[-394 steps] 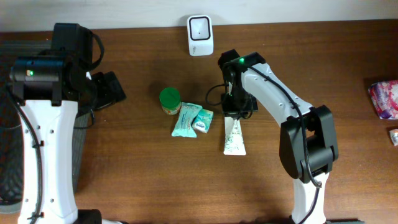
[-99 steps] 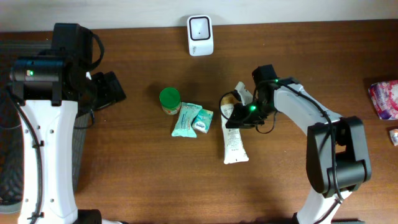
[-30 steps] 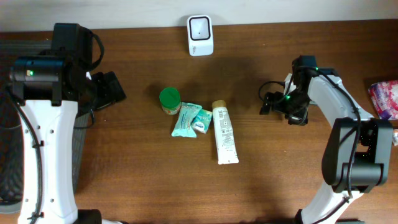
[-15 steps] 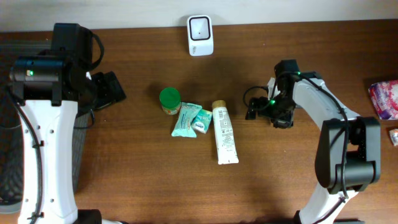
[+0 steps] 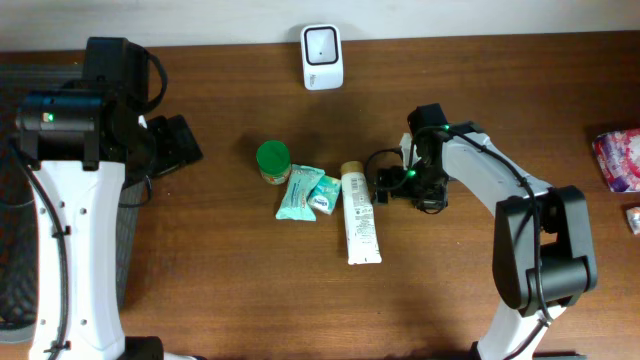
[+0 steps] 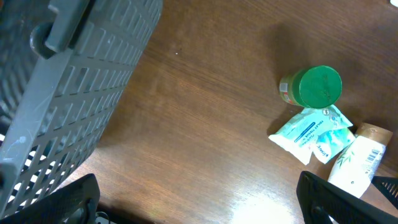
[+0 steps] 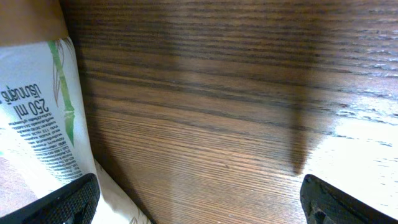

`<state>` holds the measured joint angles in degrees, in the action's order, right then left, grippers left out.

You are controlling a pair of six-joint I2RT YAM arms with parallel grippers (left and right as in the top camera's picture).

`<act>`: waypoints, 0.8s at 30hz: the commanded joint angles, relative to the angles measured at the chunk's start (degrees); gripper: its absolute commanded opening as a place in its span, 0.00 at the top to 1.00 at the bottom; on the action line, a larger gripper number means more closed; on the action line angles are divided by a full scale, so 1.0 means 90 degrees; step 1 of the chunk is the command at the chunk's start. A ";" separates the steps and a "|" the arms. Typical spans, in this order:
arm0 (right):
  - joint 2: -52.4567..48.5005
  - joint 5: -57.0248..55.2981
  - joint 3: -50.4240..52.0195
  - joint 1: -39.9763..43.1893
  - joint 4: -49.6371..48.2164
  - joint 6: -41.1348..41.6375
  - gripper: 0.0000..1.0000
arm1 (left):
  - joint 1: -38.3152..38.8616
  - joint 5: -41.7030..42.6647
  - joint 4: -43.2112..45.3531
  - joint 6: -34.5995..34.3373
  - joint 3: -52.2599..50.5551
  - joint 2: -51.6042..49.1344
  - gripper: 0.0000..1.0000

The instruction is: Scan the item barcode

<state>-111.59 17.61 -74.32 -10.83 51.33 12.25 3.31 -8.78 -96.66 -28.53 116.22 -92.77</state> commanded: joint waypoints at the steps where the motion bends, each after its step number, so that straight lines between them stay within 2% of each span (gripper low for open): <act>1: 0.0063 0.0041 0.0056 -0.0092 -0.0022 0.0032 0.01 | -0.0024 0.0000 -0.0007 -0.0080 0.0068 0.0102 0.01; 8: 0.0063 0.0092 0.0056 -0.0092 -0.0015 0.0034 0.01 | -0.0024 0.0000 -0.0005 -0.0080 0.0068 0.0102 0.01; 12: 0.0073 0.0690 0.0051 -0.0085 0.0015 0.0032 0.01 | -0.0024 0.0000 -0.0007 -0.0080 0.0068 0.0102 0.01; 16: 0.0204 0.0685 -0.0134 -0.0075 0.0515 0.0027 0.02 | -0.0024 0.0000 -0.0007 -0.0078 0.0068 0.0102 0.01; 24: 0.0639 0.0636 -0.0175 -0.0075 0.0617 0.0005 0.01 | -0.0024 0.0000 -0.0007 -0.0080 0.0068 0.0102 0.01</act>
<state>-107.26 23.07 -74.52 -10.98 56.88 12.23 3.31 -8.78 -96.66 -28.53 116.22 -92.77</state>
